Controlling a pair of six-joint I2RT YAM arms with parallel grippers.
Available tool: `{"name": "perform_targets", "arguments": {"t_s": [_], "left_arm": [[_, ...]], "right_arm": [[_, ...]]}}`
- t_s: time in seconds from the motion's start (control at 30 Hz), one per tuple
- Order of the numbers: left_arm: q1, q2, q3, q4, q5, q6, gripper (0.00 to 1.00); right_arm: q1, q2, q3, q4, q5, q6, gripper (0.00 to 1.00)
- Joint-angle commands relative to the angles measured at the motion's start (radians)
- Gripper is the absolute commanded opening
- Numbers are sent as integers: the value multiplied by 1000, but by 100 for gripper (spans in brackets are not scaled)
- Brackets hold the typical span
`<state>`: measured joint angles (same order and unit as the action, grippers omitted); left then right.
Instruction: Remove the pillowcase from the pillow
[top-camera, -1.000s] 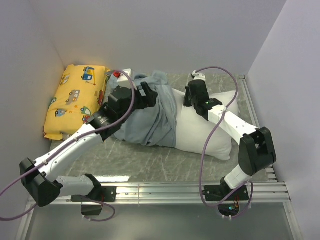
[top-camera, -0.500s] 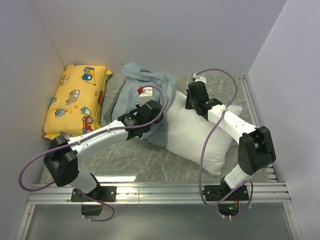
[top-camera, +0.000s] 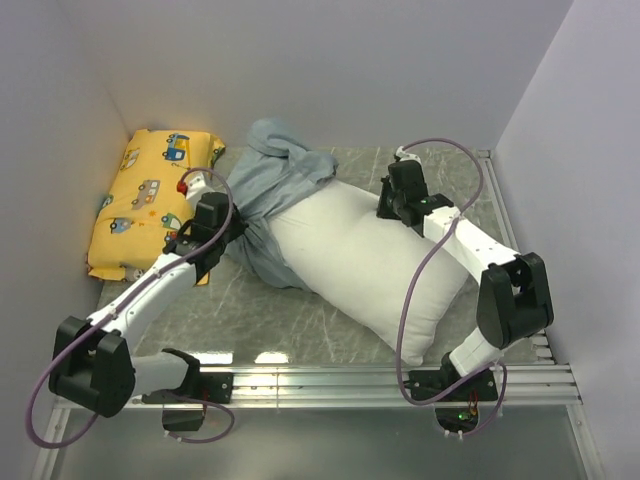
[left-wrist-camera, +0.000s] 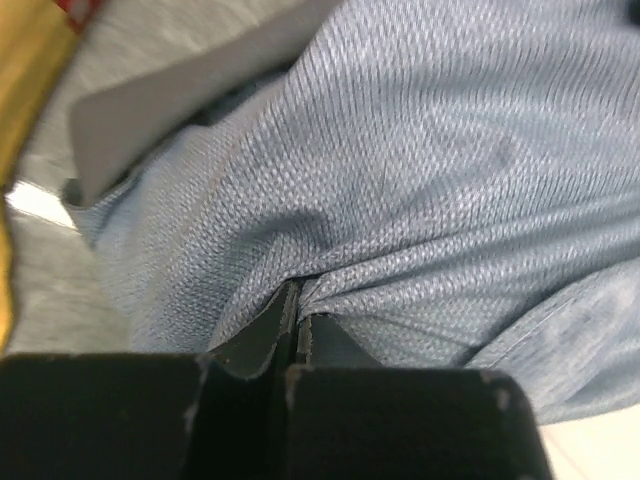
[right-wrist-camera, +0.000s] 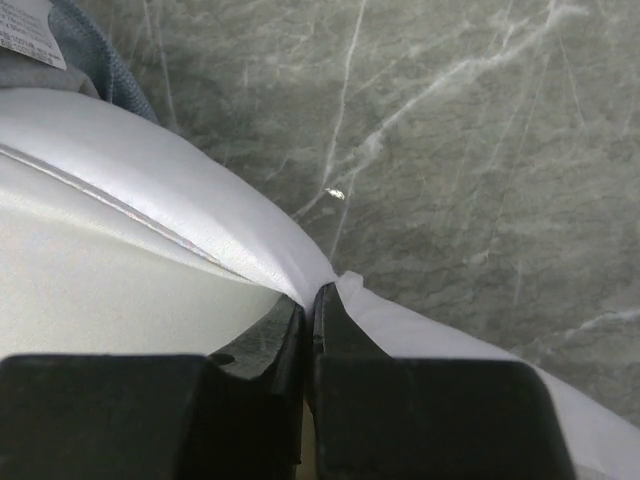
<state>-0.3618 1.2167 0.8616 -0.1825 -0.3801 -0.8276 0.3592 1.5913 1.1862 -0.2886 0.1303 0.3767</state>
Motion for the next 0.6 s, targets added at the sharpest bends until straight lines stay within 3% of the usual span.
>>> {"name": "perform_targets", "arguments": {"t_s": [0.0, 0.1, 0.13, 0.23, 0.37, 0.57], "left_arm": [[-8, 21, -67, 50, 44, 4, 0], [-105, 61, -75, 74, 27, 4, 1], [-133, 75, -64, 68, 11, 1, 0], [-221, 130, -18, 55, -36, -7, 0], [-288, 165, 14, 61, -46, -24, 0], [-301, 156, 27, 57, -46, -30, 0]], "right_arm": [[-43, -46, 46, -78, 88, -28, 15], [19, -89, 76, -98, 127, -45, 45], [47, -105, 84, -103, 146, -61, 63], [183, -165, 110, -126, 224, -91, 81], [383, -220, 98, -138, 256, -122, 88], [517, -171, -8, -109, 243, -162, 91]]}}
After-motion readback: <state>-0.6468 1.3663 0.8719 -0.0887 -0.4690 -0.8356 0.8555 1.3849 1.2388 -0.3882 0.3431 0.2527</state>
